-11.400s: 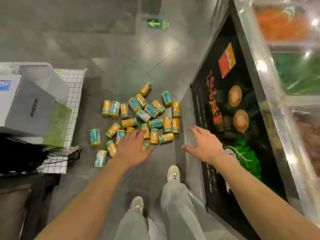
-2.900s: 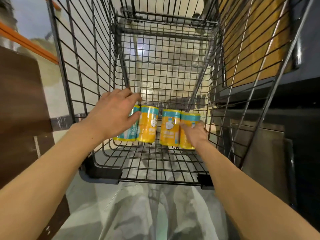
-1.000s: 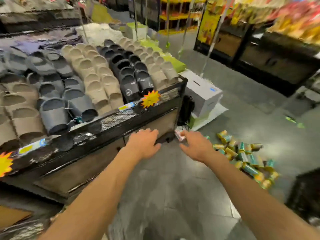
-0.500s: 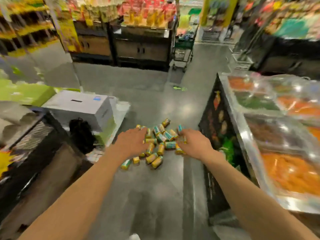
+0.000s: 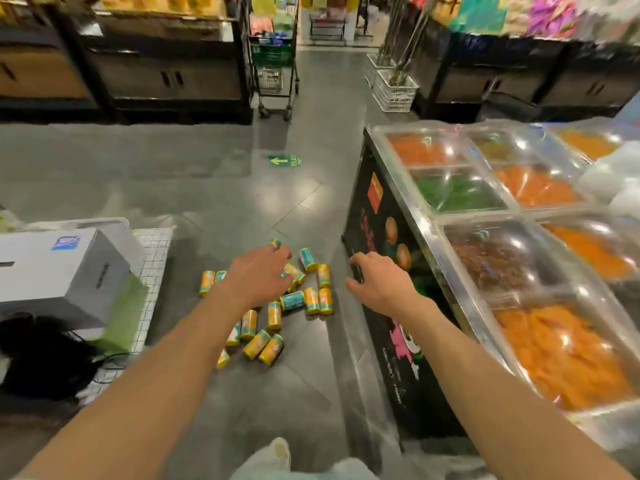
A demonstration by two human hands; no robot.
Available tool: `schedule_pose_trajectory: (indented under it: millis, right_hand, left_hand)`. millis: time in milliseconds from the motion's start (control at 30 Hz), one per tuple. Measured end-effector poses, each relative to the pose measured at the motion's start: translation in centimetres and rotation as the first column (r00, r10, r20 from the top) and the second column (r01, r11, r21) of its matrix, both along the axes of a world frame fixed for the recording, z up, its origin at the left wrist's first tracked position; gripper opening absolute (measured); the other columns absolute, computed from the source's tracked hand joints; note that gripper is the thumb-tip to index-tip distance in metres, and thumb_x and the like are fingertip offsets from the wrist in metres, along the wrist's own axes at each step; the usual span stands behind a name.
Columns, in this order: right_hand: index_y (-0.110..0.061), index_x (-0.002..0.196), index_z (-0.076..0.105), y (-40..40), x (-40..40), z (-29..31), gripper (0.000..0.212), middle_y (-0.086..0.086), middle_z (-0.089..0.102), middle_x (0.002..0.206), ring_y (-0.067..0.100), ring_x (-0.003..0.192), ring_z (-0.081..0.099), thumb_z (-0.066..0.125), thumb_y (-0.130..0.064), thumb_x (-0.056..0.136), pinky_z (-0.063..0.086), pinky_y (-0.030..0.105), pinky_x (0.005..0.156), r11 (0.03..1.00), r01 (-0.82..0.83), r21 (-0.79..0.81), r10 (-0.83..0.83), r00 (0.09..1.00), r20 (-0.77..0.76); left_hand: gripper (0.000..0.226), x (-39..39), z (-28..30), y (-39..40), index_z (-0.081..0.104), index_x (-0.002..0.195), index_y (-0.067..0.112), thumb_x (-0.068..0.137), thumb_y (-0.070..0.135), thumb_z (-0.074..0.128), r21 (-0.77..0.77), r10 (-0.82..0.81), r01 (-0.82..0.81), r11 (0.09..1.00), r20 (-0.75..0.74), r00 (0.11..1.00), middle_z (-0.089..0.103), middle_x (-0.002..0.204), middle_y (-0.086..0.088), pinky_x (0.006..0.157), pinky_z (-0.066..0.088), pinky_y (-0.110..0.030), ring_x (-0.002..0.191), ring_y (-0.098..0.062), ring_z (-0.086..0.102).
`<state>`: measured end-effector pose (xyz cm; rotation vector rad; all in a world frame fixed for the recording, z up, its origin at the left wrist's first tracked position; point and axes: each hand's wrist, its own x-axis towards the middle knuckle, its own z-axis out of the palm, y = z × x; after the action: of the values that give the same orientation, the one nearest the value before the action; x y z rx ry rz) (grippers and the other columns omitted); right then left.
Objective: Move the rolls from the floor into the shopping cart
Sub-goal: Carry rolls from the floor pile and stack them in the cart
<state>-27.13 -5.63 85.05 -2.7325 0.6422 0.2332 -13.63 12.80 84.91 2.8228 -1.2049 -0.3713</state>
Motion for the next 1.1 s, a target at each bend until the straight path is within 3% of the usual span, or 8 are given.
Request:
schedule_pose_trajectory:
  millis: [267, 400, 533, 733, 1100]
  right_hand:
    - [-0.024, 0.138, 0.054, -4.2, 14.4, -5.7, 0.045, 0.008, 0.059, 0.133, 0.032, 0.120, 0.058, 0.054, -0.040, 0.096, 0.053, 0.048, 0.095, 0.990, -0.137, 0.018, 0.138, 0.990, -0.039]
    - [-0.023, 0.136, 0.053, -6.9, 20.5, -12.1, 0.044, 0.009, 0.059, 0.130, 0.035, 0.119, 0.057, 0.055, -0.039, 0.095, 0.050, 0.044, 0.089, 0.969, -0.246, 0.022, 0.247, 0.963, -0.106]
    - [-0.023, 0.136, 0.054, -8.2, 24.7, -20.3, 0.046, 0.008, 0.060, 0.129, 0.035, 0.121, 0.056, 0.056, -0.042, 0.094, 0.050, 0.043, 0.088, 0.936, -0.349, 0.053, 0.353, 0.921, -0.167]
    - [-0.019, 0.132, 0.055, -6.2, 27.8, -35.8, 0.045, 0.010, 0.058, 0.129, 0.037, 0.122, 0.055, 0.055, -0.043, 0.093, 0.049, 0.046, 0.089, 0.899, -0.427, 0.099, 0.437, 0.860, -0.262]
    - [-0.023, 0.138, 0.055, -0.3, 30.7, -68.0, 0.048, 0.010, 0.058, 0.136, 0.037, 0.127, 0.052, 0.058, -0.040, 0.093, 0.049, 0.049, 0.098, 0.823, -0.545, 0.162, 0.568, 0.795, -0.214]
  left_hand:
    - [0.043, 10.9, -6.3, -2.7, 0.050, 0.132, 0.020, 0.096, 0.043, 0.051, 0.117, 0.085, -0.076, 0.990, -0.071, 0.994, 0.058, 0.131, -0.008, 0.093, 0.048, -0.044, 0.124, -0.031, 0.054]
    - [0.044, 15.6, -12.2, -2.7, 0.050, 0.131, 0.018, 0.096, 0.044, 0.051, 0.162, 0.221, -0.201, 0.966, -0.112, 0.969, 0.059, 0.128, -0.010, 0.090, 0.048, -0.044, 0.121, -0.034, 0.056]
    - [0.045, 18.7, -20.0, -1.8, 0.053, 0.131, 0.017, 0.094, 0.043, 0.053, 0.091, 0.366, -0.355, 0.931, -0.180, 0.913, 0.061, 0.123, -0.014, 0.095, 0.048, -0.049, 0.119, -0.038, 0.056]
    - [0.042, 19.7, -35.5, 0.9, 0.053, 0.132, 0.017, 0.097, 0.040, 0.055, 0.130, 0.450, -0.430, 0.893, -0.277, 0.849, 0.060, 0.127, -0.015, 0.093, 0.049, -0.048, 0.121, -0.039, 0.056]
    - [0.050, 18.7, -69.1, 5.7, 0.050, 0.135, 0.018, 0.093, 0.045, 0.054, 0.196, 0.493, -0.453, 0.870, -0.299, 0.817, 0.059, 0.128, -0.014, 0.095, 0.048, -0.052, 0.122, -0.039, 0.054]
